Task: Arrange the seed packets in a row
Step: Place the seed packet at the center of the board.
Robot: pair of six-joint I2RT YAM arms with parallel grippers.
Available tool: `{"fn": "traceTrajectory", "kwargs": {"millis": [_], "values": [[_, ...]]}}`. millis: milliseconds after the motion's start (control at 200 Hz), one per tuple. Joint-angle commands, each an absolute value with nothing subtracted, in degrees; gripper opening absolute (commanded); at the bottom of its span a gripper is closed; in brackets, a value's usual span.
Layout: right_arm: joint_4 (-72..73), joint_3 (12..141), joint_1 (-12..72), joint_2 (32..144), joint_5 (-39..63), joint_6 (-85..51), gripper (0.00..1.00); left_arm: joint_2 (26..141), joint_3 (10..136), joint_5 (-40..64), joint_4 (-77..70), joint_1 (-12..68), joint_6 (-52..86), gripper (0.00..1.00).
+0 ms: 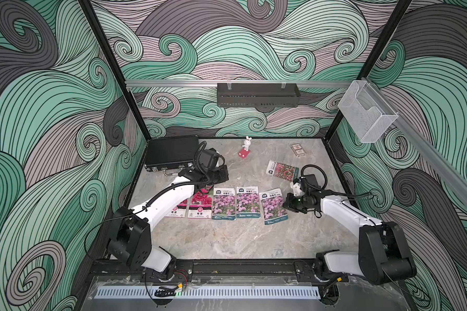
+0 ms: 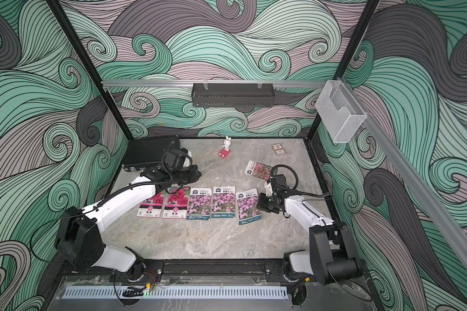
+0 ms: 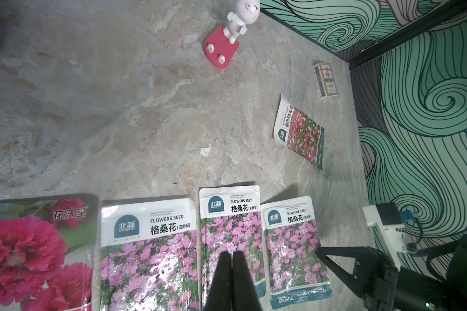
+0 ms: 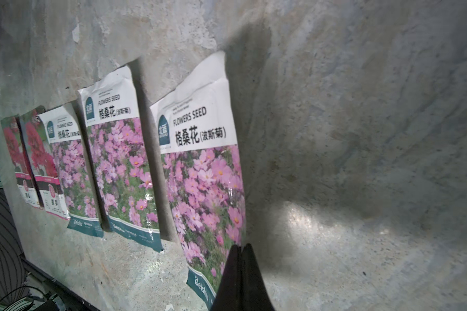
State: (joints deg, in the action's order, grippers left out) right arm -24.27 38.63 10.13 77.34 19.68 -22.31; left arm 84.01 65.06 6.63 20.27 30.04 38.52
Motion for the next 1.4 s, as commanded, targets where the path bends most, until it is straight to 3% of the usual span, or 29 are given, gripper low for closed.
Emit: {"fn": "traceTrajectory", "kwargs": {"millis": [0, 615, 1396], "values": [[-24.6, 39.8, 9.3, 79.1, 17.9, -21.0, 0.02, 84.5, 65.4, 6.2, 20.7, 30.3, 37.8, 0.0], [-20.9, 43.5, 8.7, 87.7, 18.8, -22.3, 0.02, 85.4, 65.7, 6.3, 20.4, 30.3, 37.7, 0.0], [-18.9, 43.9, 8.8, 90.0, 18.9, -22.1, 0.06, 85.7, 66.1, 6.3, 20.5, 30.3, 37.4, 0.0]]}}
